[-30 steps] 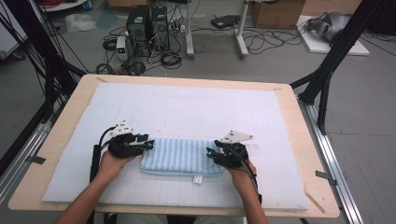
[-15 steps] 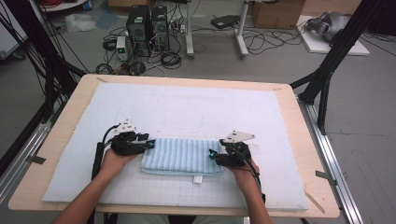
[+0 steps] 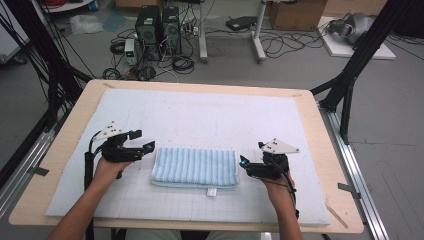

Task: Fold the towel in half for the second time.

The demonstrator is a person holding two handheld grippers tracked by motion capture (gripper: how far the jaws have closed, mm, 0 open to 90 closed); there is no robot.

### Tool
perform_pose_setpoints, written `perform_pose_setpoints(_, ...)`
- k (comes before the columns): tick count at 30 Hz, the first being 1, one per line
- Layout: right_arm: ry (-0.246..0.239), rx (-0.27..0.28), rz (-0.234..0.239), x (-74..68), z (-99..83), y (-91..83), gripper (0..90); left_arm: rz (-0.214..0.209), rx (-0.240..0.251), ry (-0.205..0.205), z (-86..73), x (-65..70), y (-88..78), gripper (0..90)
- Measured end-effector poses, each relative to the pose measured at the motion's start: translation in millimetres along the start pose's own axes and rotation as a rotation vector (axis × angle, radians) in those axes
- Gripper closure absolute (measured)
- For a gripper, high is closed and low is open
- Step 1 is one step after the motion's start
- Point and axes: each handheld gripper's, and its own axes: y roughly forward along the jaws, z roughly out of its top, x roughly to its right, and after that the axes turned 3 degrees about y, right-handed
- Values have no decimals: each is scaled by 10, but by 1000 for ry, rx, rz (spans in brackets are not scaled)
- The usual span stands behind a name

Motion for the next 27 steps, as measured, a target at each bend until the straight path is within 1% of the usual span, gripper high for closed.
perform_pose_setpoints(1,0,6,-4,15,-3,-20,115,2,5,13,4,-4,-22,186)
perform_pose_setpoints(2,1,15,-11,23,-8,-36,112,2,13,20,7,-1,-38,187)
perform_pose_setpoints(4,-5,25,-4,40,-24,-72,112,-1,24,36,14,1,-70,189)
perform_pose_setpoints(7,-18,32,-12,47,-47,-128,113,-4,30,52,19,3,-109,197)
perform_pose_setpoints(11,-11,51,-18,66,-81,-232,112,4,36,54,2,7,-138,201)
perform_pose_setpoints(13,-7,51,-24,77,-97,-287,112,6,38,54,-11,-2,-153,204)
perform_pose_setpoints(16,-6,58,-40,117,-122,-348,112,13,48,55,-13,-19,-182,205)
perform_pose_setpoints(20,-1,54,-56,149,-122,-385,112,16,50,63,-19,-18,-223,206)
perform_pose_setpoints(22,-9,59,-62,157,-107,-398,111,22,51,65,-23,-15,-243,206)
perform_pose_setpoints(27,-8,66,-65,126,-87,-414,111,33,64,71,-8,7,-303,207)
